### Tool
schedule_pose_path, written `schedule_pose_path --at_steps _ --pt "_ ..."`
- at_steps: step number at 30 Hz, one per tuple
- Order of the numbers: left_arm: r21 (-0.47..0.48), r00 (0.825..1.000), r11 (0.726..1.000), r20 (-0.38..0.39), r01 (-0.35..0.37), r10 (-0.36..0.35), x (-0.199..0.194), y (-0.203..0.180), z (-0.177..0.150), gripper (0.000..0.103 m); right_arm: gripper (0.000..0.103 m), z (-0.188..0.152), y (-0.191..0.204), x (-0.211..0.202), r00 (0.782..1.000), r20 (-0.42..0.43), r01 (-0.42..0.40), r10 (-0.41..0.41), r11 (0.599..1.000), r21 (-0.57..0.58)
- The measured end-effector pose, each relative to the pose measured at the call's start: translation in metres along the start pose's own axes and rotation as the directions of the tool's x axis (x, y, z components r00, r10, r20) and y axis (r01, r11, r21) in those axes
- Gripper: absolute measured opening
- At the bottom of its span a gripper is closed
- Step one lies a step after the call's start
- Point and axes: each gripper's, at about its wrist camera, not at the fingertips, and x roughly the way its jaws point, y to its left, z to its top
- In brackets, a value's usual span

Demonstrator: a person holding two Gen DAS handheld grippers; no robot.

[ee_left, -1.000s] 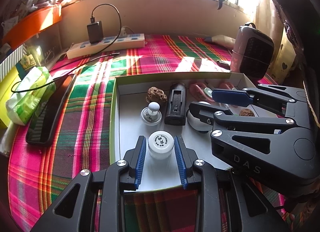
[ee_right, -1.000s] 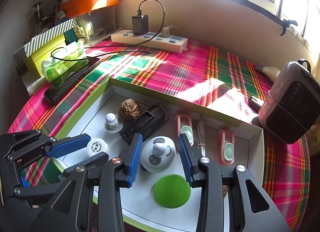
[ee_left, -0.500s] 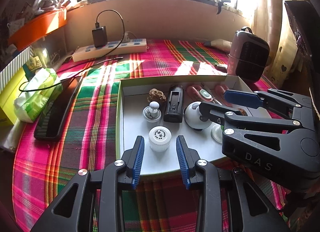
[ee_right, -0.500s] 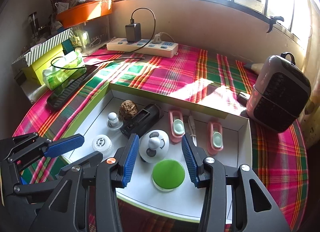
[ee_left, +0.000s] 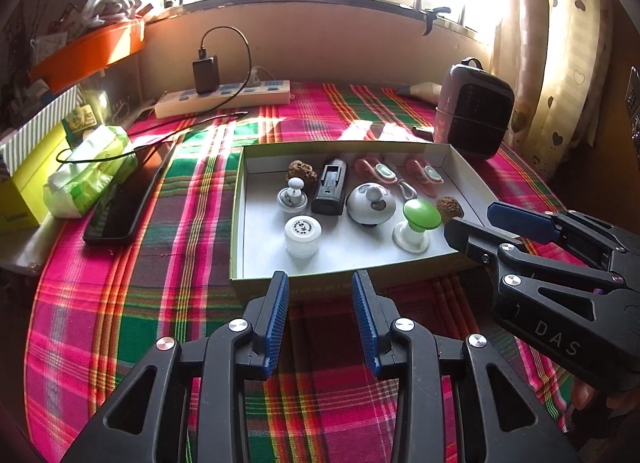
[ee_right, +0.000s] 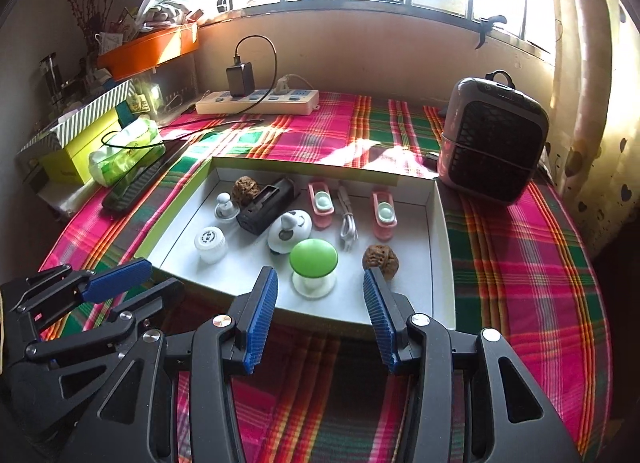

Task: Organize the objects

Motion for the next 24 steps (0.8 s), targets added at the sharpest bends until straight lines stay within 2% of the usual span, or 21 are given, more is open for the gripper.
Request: schedule_pose_path --at_steps 14,24 --pt "-0.011 0.998 0.999 -0.052 -0.038 0.038 0.0 -0.004 -0.038 0.031 0.047 -0.051 -0.004 0.005 0.994 -0.106 0.032 -0.025 0.998 0.058" --pt "0.032 0.996 0.998 -0.063 -0.062 0.063 -0.002 -0.015 -0.056 0.032 0.048 -0.067 -0.007 -0.003 0.991 -0.11 0.088 -0.08 0.994 0.066"
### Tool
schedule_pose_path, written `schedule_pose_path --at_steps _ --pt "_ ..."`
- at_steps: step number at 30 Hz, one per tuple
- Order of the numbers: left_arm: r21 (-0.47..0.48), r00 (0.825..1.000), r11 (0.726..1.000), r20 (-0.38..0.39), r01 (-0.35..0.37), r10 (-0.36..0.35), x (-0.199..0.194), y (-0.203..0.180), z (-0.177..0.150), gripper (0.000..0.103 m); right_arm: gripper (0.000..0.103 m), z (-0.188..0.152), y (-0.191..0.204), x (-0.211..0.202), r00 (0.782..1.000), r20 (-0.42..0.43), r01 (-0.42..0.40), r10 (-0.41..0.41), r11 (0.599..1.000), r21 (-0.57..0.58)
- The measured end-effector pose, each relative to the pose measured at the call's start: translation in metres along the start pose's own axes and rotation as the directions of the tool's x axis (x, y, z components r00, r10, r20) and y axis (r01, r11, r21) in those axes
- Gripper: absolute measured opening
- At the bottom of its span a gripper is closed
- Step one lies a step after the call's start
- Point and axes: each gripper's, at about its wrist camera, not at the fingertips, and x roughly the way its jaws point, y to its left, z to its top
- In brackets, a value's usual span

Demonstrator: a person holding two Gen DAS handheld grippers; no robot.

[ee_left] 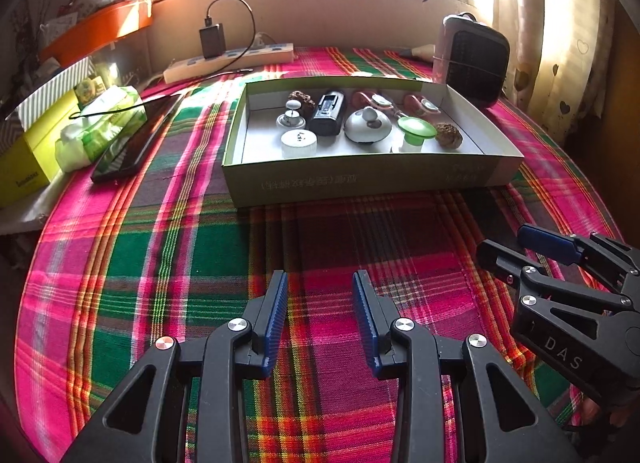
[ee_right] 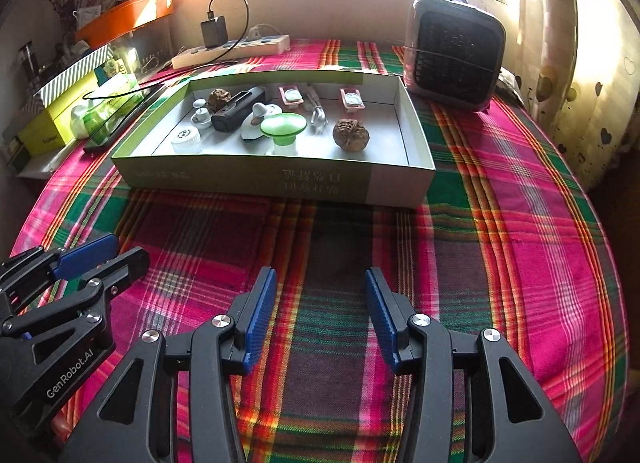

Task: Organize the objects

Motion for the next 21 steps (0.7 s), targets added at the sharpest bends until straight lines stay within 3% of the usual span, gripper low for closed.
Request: schedule_pose_path --at_steps 9,21 --pt "0.004 1.0 1.0 -0.003 -0.017 0.017 -0.003 -0.0067 -0.0036 0.035 0.057 -0.0088 -0.0077 -0.0057 1.0 0.006 0.026 -0.027 0.999 0.038" --pt "-0.006 1.0 1.0 -0.003 -0.027 0.027 -0.0037 -0.0076 -0.004 0.035 0.059 -0.0085 -0.0088 -0.0053 1.0 0.005 0.026 -0.027 0.999 0.041"
